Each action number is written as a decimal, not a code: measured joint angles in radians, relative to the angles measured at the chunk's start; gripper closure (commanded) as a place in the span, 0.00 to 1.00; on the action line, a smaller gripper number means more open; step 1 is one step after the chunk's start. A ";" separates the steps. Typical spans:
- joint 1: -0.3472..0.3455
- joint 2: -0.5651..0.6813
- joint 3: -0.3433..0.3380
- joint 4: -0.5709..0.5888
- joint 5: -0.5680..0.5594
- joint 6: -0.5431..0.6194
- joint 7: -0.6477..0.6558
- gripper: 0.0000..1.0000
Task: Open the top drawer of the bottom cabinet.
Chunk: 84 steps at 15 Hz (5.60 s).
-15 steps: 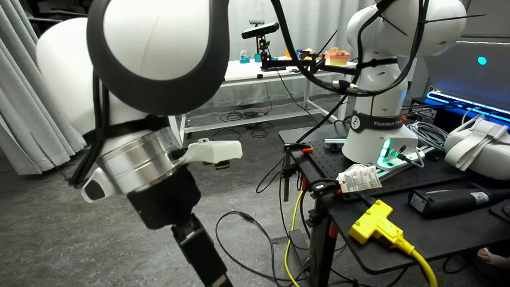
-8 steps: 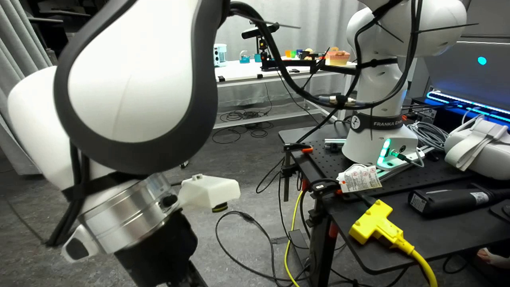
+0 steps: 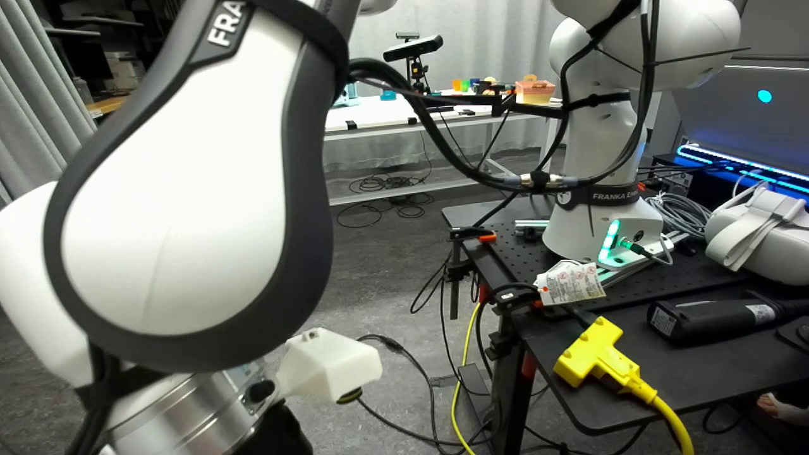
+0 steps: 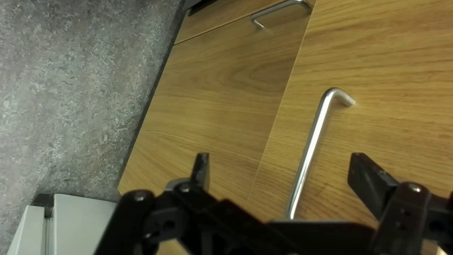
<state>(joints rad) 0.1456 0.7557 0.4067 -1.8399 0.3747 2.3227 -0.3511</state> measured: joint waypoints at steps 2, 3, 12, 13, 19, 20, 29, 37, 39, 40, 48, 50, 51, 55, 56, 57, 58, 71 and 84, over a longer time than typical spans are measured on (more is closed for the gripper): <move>0.000 0.023 0.003 0.013 0.006 0.008 0.000 0.00; 0.000 0.033 0.004 0.017 0.007 0.016 0.000 0.00; -0.004 0.075 0.004 0.027 0.007 0.040 0.001 0.00; -0.004 0.074 0.003 0.026 0.007 0.040 0.001 0.00; -0.019 0.044 -0.033 -0.008 0.005 0.040 0.008 0.00; -0.024 0.037 -0.045 -0.018 0.002 0.040 0.009 0.00; -0.090 -0.100 -0.122 -0.173 -0.016 0.048 0.038 0.00; -0.113 -0.206 -0.122 -0.226 -0.015 0.068 0.031 0.00; -0.113 -0.214 -0.122 -0.237 -0.020 0.095 0.014 0.00; -0.113 -0.217 -0.122 -0.241 -0.027 0.108 0.003 0.00; -0.113 -0.217 -0.121 -0.257 -0.048 0.156 -0.061 0.00; -0.113 -0.217 -0.121 -0.257 -0.048 0.156 -0.061 0.00; -0.113 -0.217 -0.121 -0.257 -0.048 0.156 -0.061 0.00; -0.110 -0.215 -0.119 -0.248 -0.059 0.156 -0.061 0.00; -0.104 -0.215 -0.113 -0.229 -0.073 0.156 -0.059 0.00; -0.095 -0.218 -0.106 -0.207 -0.084 0.156 -0.059 0.00; -0.086 -0.222 -0.103 -0.192 -0.101 0.157 -0.059 0.00; -0.046 -0.259 0.058 -0.082 -0.074 0.161 -0.206 0.63; -0.014 -0.148 0.036 -0.079 -0.209 0.157 -0.323 1.00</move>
<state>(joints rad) 0.1317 0.6073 0.4427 -1.9190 0.1661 2.4795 -0.6738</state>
